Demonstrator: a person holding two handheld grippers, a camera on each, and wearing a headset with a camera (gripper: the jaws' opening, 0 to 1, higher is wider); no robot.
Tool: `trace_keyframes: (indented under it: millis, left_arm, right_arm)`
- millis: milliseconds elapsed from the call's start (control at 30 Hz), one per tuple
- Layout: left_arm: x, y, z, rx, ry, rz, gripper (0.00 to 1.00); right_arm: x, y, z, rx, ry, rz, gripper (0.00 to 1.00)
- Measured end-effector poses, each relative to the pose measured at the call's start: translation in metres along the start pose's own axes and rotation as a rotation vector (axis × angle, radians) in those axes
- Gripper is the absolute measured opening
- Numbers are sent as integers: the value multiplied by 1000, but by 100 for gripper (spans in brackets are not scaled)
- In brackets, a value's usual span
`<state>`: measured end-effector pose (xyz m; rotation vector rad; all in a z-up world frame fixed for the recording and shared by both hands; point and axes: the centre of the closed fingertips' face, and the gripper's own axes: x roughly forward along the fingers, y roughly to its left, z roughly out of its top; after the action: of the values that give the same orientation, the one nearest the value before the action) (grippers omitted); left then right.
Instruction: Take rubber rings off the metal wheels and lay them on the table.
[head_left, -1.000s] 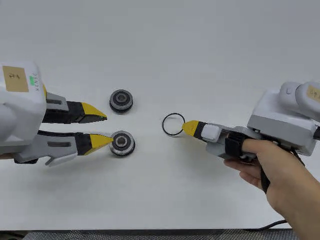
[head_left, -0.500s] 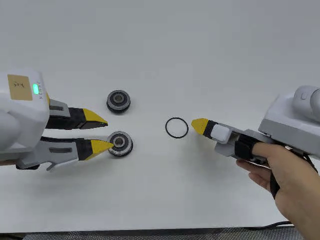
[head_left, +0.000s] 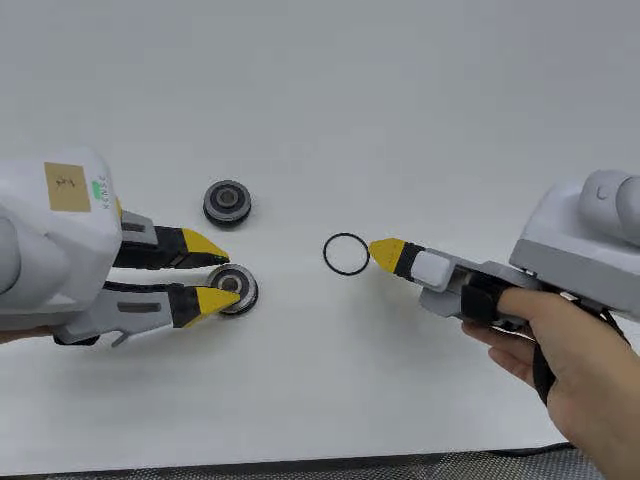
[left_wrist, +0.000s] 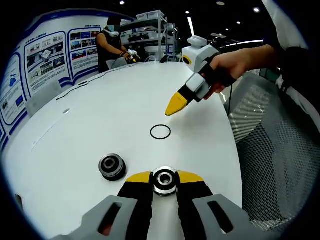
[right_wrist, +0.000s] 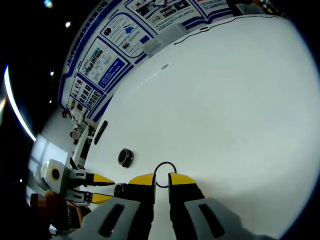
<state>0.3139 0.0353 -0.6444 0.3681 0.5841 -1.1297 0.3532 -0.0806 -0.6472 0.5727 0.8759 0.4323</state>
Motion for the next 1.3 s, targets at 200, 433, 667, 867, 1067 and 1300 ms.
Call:
trace_keyframes:
  millis: [200, 433, 667, 867, 1067, 1300]
  left_arm:
    - [3, -1, -7, -11, 11, -7, 17]
    - [4, 0, -7, -9, 1, -2, 15]
    - [5, -1, -8, 35, 14, -1, 14]
    - [5, -2, -9, 45, 13, -13, 13]
    - [4, -2, -9, 38, -5, -7, 13]
    - [3, -2, -10, 20, -14, -14, 12]
  right_arm:
    - [1, 2, -1, 17, 0, 13, 11]
    - [4, 9, -3, 24, 1, 36, 11]
    - [7, 19, -6, 15, 11, 60, 11]
    - [9, 29, -9, 10, 16, 101, 11]
    - [13, 48, -21, -7, 54, 207, 12]
    - [25, 71, -42, -42, 120, 285, 26]
